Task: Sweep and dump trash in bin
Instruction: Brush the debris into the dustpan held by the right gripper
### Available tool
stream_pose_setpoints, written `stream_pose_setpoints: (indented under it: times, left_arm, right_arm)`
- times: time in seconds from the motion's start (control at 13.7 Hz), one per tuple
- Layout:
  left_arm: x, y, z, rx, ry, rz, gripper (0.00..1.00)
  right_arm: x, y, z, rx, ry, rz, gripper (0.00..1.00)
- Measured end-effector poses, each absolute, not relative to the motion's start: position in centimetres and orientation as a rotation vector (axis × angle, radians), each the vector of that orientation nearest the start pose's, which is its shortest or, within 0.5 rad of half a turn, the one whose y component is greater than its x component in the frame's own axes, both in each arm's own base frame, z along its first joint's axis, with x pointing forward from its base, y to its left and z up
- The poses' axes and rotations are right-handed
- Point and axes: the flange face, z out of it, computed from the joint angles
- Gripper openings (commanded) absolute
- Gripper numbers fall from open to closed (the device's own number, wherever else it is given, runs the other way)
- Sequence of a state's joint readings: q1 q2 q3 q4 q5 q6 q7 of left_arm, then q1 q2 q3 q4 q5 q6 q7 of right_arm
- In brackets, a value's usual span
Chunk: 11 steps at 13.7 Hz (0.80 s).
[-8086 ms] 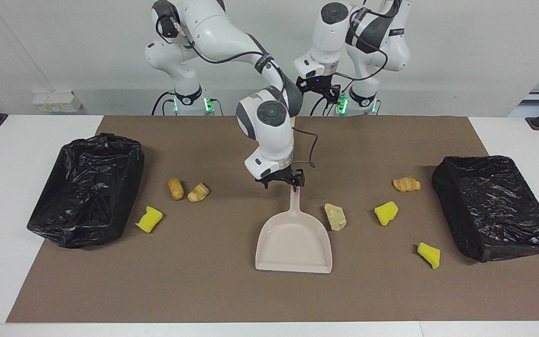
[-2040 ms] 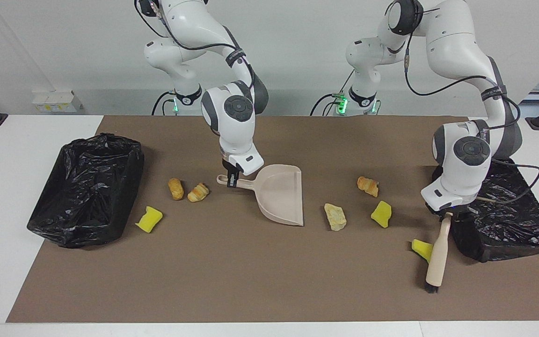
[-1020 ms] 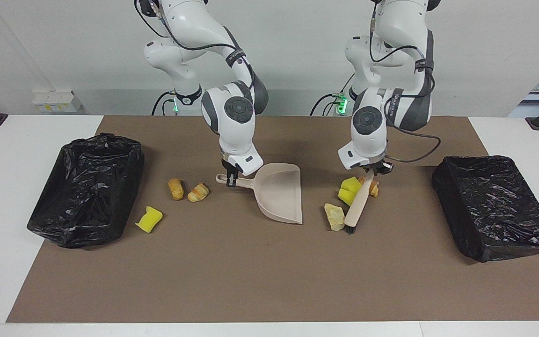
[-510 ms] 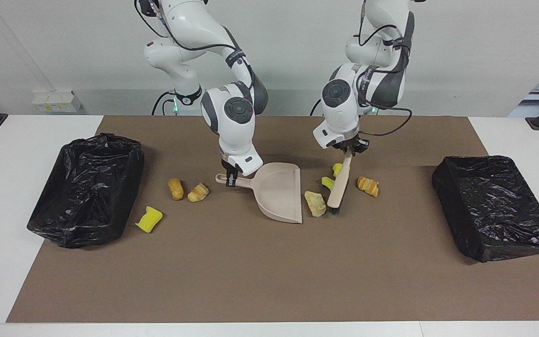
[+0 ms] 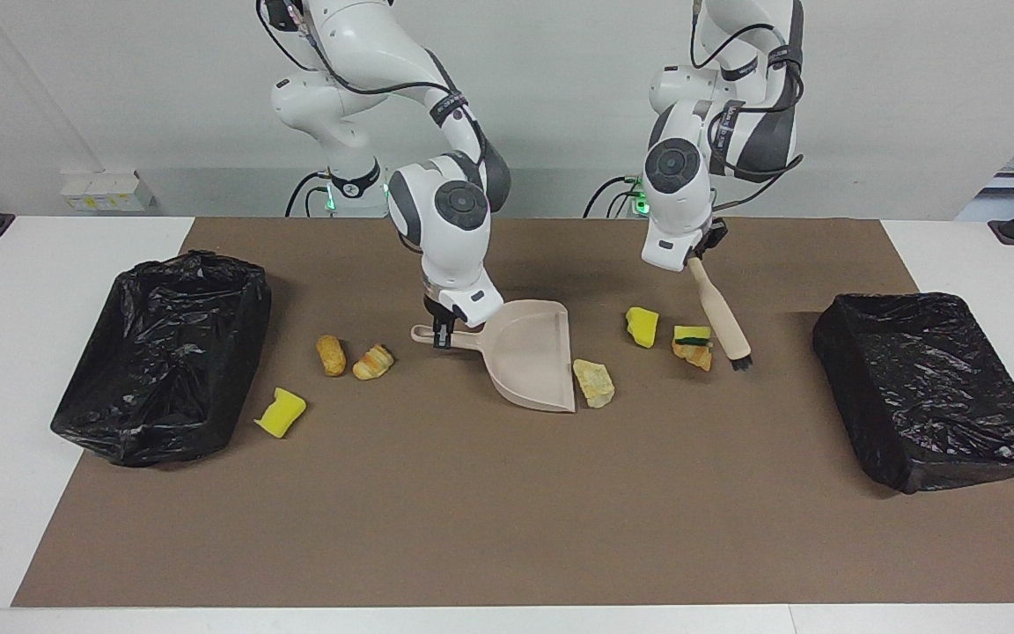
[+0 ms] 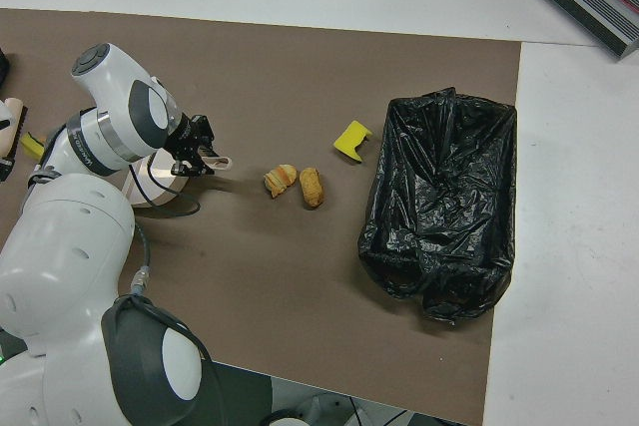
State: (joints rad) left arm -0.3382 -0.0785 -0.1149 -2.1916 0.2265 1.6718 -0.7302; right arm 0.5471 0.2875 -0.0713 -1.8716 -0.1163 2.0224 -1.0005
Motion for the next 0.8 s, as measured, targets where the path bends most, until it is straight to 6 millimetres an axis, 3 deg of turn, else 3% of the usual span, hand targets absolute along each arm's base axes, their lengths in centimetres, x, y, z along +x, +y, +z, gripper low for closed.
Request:
stream_pose_setpoints:
  times: [0.22,0.51,0.66,0.8]
  left_arm:
    - [42.5,-17.1,39.1,-2.678,-0.319,0.325,0.00]
    - [43.7,-13.4,38.3,-2.725,-0.213,0.381,0.00]
    - [43.8,-13.1,37.5,-2.739,-0.178,0.388,0.00]
    - [43.6,-14.1,36.5,-2.762,-0.165,0.404,0.00]
  right_arm:
    - [53.9,27.3,34.8,-2.307,-2.232,0.275,0.00]
    - [53.8,27.3,34.6,-2.306,-2.231,0.282,0.00]
    - [53.8,27.3,34.5,-2.305,-2.230,0.285,0.00]
    - [53.4,27.4,34.4,-2.292,-2.242,0.335,0.00]
